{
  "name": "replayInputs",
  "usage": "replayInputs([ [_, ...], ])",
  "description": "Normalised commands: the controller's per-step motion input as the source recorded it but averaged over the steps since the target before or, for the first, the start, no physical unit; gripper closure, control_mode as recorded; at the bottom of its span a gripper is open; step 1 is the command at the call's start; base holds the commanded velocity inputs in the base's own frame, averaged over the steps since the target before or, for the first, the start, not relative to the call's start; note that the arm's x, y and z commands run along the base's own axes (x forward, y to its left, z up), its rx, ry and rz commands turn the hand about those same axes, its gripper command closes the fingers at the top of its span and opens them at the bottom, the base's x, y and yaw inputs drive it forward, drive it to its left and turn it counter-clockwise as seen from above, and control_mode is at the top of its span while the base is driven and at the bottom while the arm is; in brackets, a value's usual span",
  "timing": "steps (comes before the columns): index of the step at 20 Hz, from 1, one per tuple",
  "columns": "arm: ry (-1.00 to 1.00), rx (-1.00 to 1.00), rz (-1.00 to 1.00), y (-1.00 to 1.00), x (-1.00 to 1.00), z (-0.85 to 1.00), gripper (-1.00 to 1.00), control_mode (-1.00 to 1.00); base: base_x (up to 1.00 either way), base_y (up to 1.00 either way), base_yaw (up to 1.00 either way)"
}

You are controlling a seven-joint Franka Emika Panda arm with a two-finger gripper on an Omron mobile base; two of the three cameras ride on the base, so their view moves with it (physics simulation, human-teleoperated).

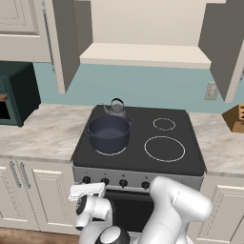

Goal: Pick the kettle from the cabinet and place it on a stove burner. Then pick the pot from the counter and place it on another stove burner. Finally, turn both burners on.

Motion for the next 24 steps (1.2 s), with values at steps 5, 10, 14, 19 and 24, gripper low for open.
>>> replayInputs([
  [5, 0.07, -0.18, -0.09, 0.0, -0.02, 0.01, 1.0, -1.0, 0.0, 0.0, 0.0],
  [10, 0.1, -0.2, -0.11, 0.0, -0.02, 0.08, 1.0, -1.0, 0.0, 0.0, 0.0],
  [14, 0.11, -0.24, -0.12, 0.0, 0.0, 0.09, 1.0, -1.0, 0.0, 0.0, 0.0],
  [19, 0.11, -0.25, -0.13, 0.0, -0.02, 0.1, 1.0, -1.0, 0.0, 0.0, 0.0],
  [24, 0.04, -0.23, -0.21, 0.0, -0.05, 0.1, 1.0, -1.0, 0.0, 0.0, 0.0],
])
